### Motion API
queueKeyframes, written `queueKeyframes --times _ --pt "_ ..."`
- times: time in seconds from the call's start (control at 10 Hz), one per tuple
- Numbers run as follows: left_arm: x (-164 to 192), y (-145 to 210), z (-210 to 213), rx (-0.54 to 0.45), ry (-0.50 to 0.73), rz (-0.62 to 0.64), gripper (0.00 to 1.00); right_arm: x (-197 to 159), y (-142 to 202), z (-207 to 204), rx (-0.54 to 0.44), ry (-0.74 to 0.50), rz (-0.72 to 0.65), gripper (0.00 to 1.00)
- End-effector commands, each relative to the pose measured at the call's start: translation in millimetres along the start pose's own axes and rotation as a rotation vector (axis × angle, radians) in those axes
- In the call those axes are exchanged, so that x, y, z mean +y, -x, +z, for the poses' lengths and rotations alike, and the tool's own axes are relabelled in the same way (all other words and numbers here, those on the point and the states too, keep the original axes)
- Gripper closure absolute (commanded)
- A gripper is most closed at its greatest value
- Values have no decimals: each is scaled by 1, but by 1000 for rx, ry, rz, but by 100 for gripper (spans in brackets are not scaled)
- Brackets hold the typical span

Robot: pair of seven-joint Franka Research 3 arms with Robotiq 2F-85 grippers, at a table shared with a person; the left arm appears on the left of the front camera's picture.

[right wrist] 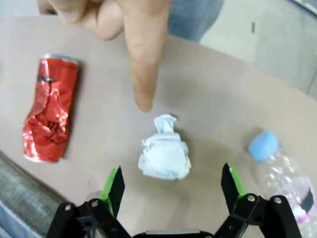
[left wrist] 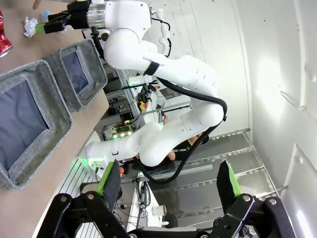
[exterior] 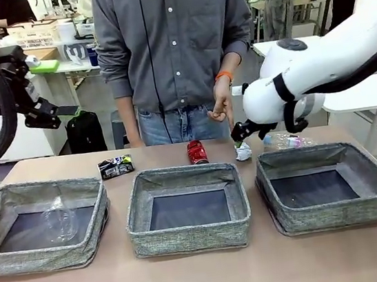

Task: Sort the waste into the appropriate baskets.
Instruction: Pick up the waste item pointed out by the person.

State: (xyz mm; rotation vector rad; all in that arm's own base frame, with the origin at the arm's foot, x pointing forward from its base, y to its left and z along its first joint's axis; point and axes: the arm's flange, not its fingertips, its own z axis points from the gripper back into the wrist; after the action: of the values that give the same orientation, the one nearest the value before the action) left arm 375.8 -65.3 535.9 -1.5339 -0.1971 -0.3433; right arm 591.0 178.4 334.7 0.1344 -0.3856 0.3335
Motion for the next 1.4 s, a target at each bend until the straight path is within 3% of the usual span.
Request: queueKeyframes --times 0.0,0.9,1.0,1.1,1.2,1.3 --pt "-5 0 -3 -10 14 9 1 -15 3 -15 -40 -92 19 0" --pt "-5 0 -3 -10 14 9 1 -13 4 -28 -62 -88 44 0" --pt "-5 0 -3 -10 14 9 1 -13 4 -29 -67 -85 49 59" --pt "-5 0 -3 -10 14 9 1 -12 3 -30 -66 -89 56 59" --pt "-5 0 -3 -10 14 9 1 -11 3 -31 -60 -83 63 100" --pt "-5 0 -3 -10 14 9 1 -10 3 -31 -54 -81 69 61"
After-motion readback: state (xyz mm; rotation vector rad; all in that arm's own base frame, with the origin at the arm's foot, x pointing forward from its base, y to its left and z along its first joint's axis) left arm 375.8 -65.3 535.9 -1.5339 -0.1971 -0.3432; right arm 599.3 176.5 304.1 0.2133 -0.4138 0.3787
